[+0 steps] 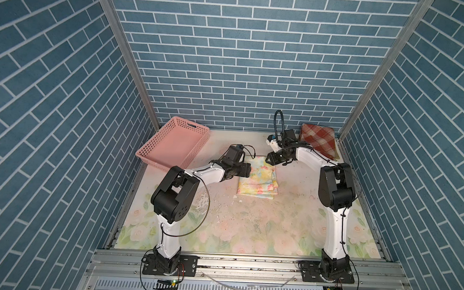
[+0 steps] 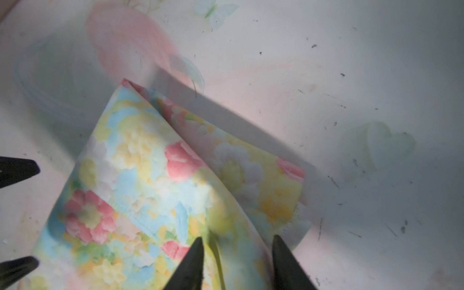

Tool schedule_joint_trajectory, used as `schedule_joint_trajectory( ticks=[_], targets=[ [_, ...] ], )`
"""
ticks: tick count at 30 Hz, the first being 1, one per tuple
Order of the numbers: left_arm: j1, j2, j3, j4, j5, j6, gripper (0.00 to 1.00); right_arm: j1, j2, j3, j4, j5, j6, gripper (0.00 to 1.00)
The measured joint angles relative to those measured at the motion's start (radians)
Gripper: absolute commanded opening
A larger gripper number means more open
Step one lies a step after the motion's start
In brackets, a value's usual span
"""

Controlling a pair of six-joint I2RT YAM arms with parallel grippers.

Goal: Fold and stack the skirts

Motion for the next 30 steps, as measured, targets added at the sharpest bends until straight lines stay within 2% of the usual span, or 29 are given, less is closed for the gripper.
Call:
schedule_joint_trajectory(
  ticks=[2,7,10,16,23,30],
  targets=[
    [0.0,0.021,0.058,-0.021,-0.021,0.03,0.77,-0.016,-0.024,-0.047,0.05,-0.014,0.044,0.69],
    [-0.022,0.048,0.172,-0.064,-0.092,0.145,0.77,-0.097,-0.116,-0.19,0.188,-0.05,0.196,0.73],
    [-0.056,0.087,0.245,-0.079,-0.132,0.231,0.78,-0.138,-0.139,-0.223,0.251,-0.058,0.28,0.76],
    [-0.121,0.235,0.39,-0.139,-0.172,0.354,0.78,-0.14,-0.141,-0.265,0.344,-0.087,0.375,0.79],
    [-0.115,0.41,0.562,-0.265,-0.214,0.387,0.78,-0.131,-0.14,-0.298,0.408,-0.117,0.431,0.79],
    [-0.097,0.438,0.643,-0.343,-0.196,0.365,0.77,-0.126,-0.117,-0.315,0.444,-0.14,0.472,0.79]
  ],
)
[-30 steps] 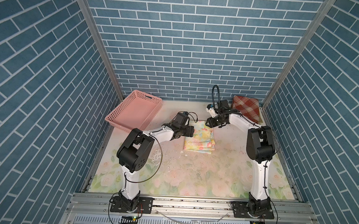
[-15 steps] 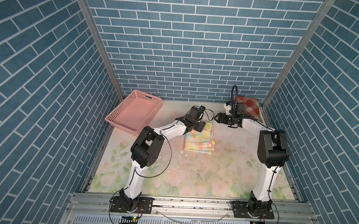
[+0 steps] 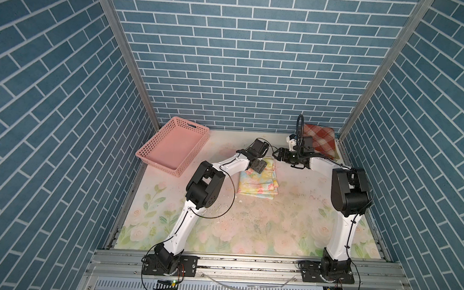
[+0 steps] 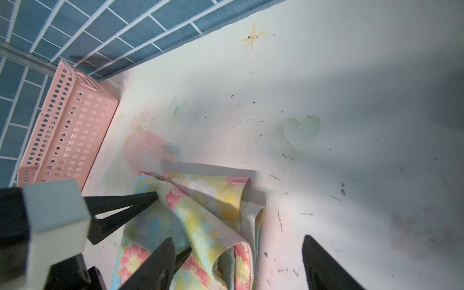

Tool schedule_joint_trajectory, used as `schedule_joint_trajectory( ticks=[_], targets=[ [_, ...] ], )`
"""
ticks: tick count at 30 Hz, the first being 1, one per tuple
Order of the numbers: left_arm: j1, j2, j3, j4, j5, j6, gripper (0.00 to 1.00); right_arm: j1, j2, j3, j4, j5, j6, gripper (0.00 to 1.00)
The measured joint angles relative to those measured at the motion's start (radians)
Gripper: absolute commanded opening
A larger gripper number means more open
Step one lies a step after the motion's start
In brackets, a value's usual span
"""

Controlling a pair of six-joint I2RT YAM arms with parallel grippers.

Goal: Fold and stack the skirts

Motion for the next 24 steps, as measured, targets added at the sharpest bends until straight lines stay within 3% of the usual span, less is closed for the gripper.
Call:
schedule_joint_trajectory(
  ticks=[13,24],
  targets=[
    [0.042,0.002,0.002,-0.037,0.135,-0.077,0.75,0.049,0.094,0.023,-0.005,-0.023,0.055,0.79],
    [0.045,0.028,0.055,-0.082,0.178,-0.092,0.75,0.071,0.192,0.164,-0.037,-0.074,0.046,0.75]
  ],
)
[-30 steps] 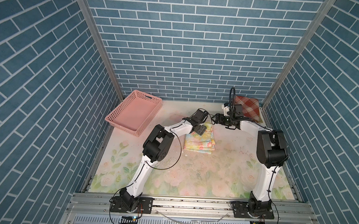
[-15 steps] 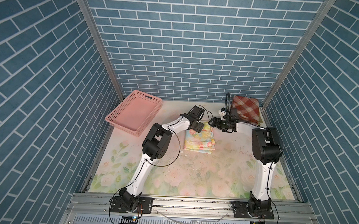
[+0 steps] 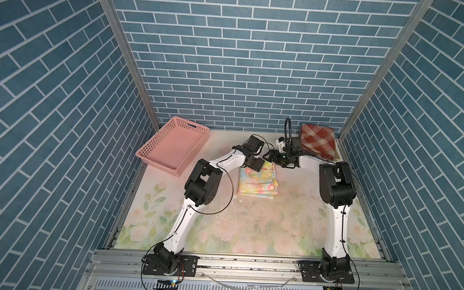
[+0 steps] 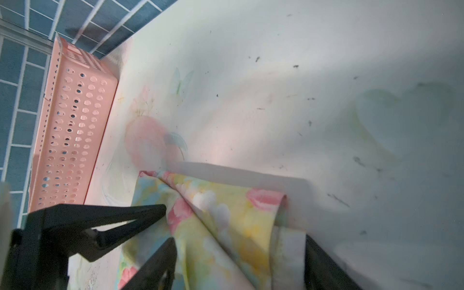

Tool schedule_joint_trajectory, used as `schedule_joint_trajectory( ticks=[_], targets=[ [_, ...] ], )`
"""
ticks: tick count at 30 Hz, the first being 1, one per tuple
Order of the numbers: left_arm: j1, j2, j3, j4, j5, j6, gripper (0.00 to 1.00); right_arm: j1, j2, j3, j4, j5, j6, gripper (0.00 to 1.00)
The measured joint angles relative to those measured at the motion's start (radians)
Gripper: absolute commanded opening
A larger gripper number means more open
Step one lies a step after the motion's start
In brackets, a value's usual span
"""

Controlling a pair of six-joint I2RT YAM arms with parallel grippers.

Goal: Fold and stack the skirts

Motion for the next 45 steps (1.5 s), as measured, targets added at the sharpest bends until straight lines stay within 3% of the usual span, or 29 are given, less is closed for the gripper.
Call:
schedule_joint_trajectory(
  ticks=[4,7,10,13,22,29,35,45],
  targets=[
    [0.003,0.008,0.008,-0.004,0.005,-0.004,0.75,0.014,0.023,0.033,-0.022,-0.005,-0.018,0.67],
    [0.006,0.008,0.008,-0.005,0.012,-0.006,0.75,0.021,0.028,0.035,-0.037,-0.01,-0.037,0.54],
    [0.008,0.008,0.008,-0.005,0.019,-0.014,0.75,0.025,0.029,0.037,-0.063,-0.013,-0.056,0.31],
    [0.011,0.008,0.008,-0.004,0.023,-0.021,0.74,0.029,0.034,0.036,-0.092,-0.021,-0.059,0.0],
    [0.031,-0.029,-0.039,0.035,0.057,-0.057,0.79,0.034,0.031,0.024,-0.072,-0.025,-0.05,0.0],
    [0.119,-0.349,-0.323,0.196,0.121,-0.152,0.8,0.041,-0.068,0.006,-0.094,0.081,-0.063,0.0],
    [0.146,-0.521,-0.426,0.343,0.136,-0.187,0.8,0.015,-0.225,0.008,-0.151,0.135,-0.194,0.0],
    [0.141,-0.48,-0.458,0.384,0.185,-0.222,0.79,-0.146,-0.299,0.037,-0.259,0.13,-0.451,0.0]
  ],
)
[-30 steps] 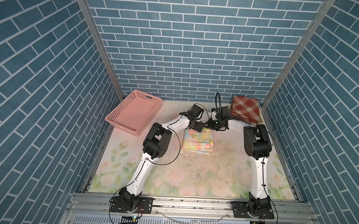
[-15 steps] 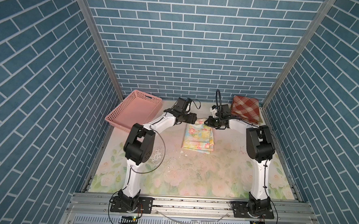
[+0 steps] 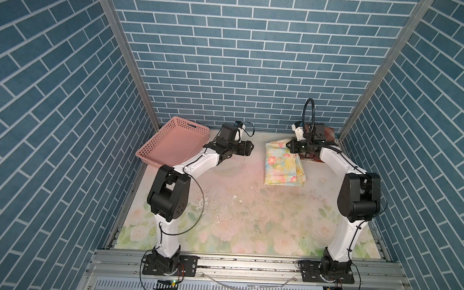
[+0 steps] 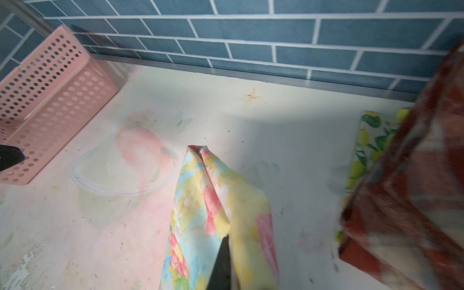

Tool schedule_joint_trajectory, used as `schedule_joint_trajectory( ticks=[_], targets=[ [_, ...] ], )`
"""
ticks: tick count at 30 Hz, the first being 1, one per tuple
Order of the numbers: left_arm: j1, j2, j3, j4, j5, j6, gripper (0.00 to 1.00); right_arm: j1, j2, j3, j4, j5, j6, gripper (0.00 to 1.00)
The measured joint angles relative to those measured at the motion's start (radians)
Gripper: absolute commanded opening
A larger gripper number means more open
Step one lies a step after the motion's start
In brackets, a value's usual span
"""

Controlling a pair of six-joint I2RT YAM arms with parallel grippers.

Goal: Fold and stack the skirts
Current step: 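Carry the folded skirt with the right gripper onto the plaid stack and release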

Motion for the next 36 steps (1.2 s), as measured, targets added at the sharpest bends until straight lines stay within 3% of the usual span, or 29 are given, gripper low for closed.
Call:
schedule_joint_trajectory(
  ticks=[6,14,25,30,35,36],
  targets=[
    [-0.001,0.03,0.025,0.008,0.03,-0.017,0.78,-0.1,0.0,0.108,-0.059,-0.035,-0.107,0.0],
    [-0.009,0.037,0.079,-0.008,0.029,-0.006,0.78,-0.216,0.039,0.312,-0.076,-0.164,-0.183,0.0],
    [-0.018,0.11,0.156,-0.047,0.024,0.004,0.78,-0.344,0.446,0.792,-0.119,-0.264,-0.175,0.0],
    [-0.028,0.13,0.172,-0.08,0.016,0.013,0.78,-0.366,0.593,0.896,-0.115,-0.264,-0.152,0.0],
    [-0.038,0.135,0.176,-0.08,0.004,0.022,0.79,-0.362,0.641,0.904,-0.031,-0.212,-0.131,0.0],
    [-0.038,0.142,0.183,-0.08,-0.002,0.023,0.8,-0.36,0.646,0.904,-0.003,-0.186,-0.123,0.18]
  ],
)
